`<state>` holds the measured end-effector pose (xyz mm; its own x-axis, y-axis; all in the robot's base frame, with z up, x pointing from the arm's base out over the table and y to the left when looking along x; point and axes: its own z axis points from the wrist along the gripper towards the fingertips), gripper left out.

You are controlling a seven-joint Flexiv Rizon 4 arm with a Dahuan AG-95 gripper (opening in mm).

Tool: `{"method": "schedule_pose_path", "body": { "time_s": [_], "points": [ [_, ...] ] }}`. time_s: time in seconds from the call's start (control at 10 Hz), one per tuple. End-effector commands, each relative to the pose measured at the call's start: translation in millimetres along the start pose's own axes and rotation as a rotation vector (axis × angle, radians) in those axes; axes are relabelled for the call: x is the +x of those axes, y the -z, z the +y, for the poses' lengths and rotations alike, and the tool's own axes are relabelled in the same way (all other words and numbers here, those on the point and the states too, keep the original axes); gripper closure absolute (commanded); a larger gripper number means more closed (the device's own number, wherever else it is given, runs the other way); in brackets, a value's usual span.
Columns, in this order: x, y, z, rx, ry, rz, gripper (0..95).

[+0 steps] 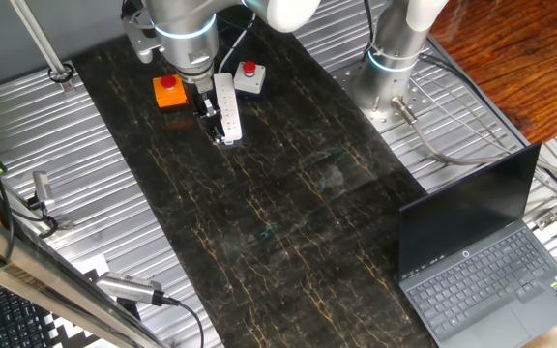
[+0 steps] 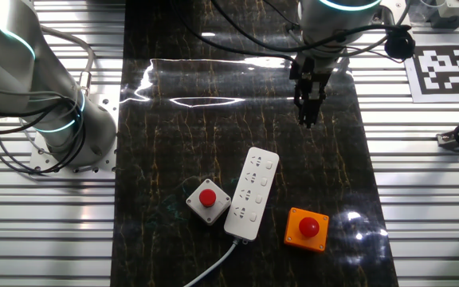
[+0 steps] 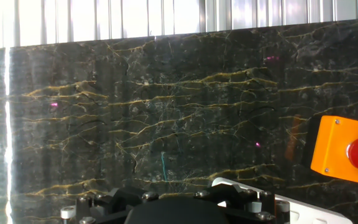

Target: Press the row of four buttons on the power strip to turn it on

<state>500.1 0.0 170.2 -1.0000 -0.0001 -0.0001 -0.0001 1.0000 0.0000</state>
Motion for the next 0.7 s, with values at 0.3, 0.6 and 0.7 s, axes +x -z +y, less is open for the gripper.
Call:
{"method": "schedule_pose_path", "body": {
  "time_s": [0.3,0.6,0.7],
  "points": [
    [0.1,-0.2,0.0,-0.054,0.29,-0.015,95.0],
    [0.1,-0.2,0.0,-0.053,0.288,-0.015,95.0],
    [0.1,-0.2,0.0,-0.053,0.288,-0.015,95.0]
  ]
}}
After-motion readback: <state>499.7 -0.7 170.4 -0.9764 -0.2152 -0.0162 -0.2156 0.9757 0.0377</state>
